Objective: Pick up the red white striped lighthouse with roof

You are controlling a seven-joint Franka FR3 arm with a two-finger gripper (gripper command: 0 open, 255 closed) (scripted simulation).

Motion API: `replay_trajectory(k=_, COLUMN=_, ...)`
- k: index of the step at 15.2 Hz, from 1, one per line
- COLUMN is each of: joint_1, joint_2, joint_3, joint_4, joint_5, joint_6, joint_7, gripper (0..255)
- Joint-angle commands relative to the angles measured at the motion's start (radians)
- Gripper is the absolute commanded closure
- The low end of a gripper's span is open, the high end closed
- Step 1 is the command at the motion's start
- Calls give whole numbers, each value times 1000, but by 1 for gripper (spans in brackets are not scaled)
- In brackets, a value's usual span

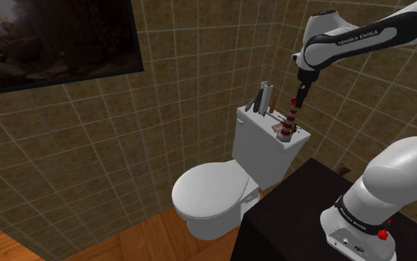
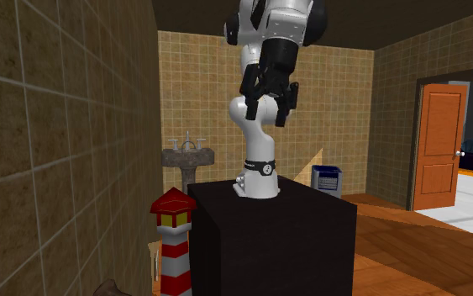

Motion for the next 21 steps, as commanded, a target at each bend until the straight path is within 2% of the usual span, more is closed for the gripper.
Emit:
replay_trajectory(k=1, joint_1=-9, joint_2=58, joint_3=-19, joint_4=26, joint_5=-28, joint_6=41, joint_7=-31, gripper=0)
replay_trajectory(k=9, joint_1=-47, joint_2=331, joint_3=-98, joint_4=162, joint_5=-103, joint_6=222, joint_7=-150, gripper=0)
replay_trajectory(k=18, joint_1=-107, joint_2=655, joint_3=-141, joint_4=405, joint_5=-110, joint_6=370, joint_7=-289, gripper=0)
replay_trajectory(k=21, joint_1=-110, joint_2=673, joint_3=-141, joint_4=399, joint_5=-112, joint_6=393, joint_7=-281, gripper=0)
